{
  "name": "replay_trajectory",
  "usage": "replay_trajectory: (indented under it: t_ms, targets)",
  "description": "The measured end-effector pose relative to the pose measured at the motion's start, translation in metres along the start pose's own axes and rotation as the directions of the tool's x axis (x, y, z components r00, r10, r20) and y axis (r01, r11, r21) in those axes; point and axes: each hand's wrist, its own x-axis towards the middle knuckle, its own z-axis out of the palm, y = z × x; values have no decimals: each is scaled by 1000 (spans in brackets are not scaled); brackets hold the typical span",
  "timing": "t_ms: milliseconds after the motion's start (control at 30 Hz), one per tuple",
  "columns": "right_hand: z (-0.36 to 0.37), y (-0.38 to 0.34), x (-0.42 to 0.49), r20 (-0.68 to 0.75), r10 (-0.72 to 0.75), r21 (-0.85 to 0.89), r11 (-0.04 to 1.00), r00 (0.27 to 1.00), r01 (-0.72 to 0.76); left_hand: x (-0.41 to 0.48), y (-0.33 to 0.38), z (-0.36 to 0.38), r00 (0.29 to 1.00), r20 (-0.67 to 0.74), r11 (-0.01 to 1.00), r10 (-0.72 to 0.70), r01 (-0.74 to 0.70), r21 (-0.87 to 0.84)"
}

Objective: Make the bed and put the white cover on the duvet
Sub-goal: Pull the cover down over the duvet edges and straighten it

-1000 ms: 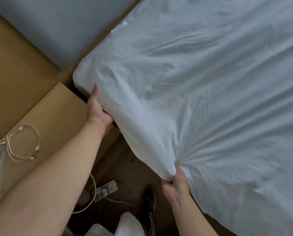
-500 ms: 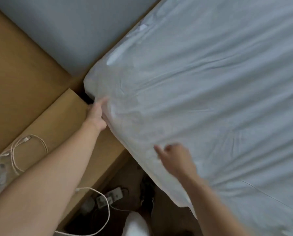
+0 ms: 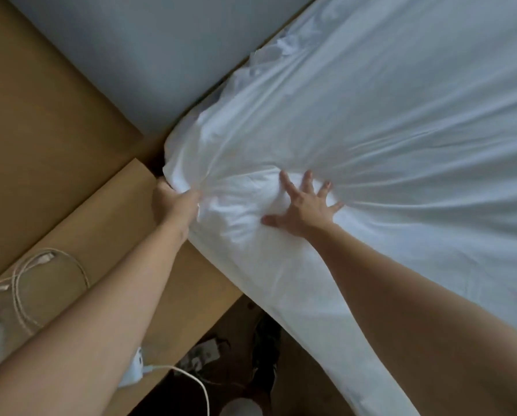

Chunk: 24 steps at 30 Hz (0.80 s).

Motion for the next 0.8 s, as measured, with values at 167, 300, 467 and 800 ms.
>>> replay_trajectory:
  t_ms: [167, 300, 467, 800]
  targets:
    - [13, 2, 6, 9, 0, -79, 997, 1000, 1, 32, 61, 18, 846, 147, 740, 512, -521, 425]
    - [16, 10, 9, -1, -47, -80, 996, 999, 47, 40, 107, 26, 824, 549, 863, 140, -373, 341]
    - [13, 17, 8, 20, -57, -36, 998, 998, 58, 40, 108, 6, 835, 414, 666, 362, -542, 512]
    - [-26, 33, 18, 260, -141, -31, 988, 955, 155, 23, 130, 26, 865, 499, 947, -60, -108, 302]
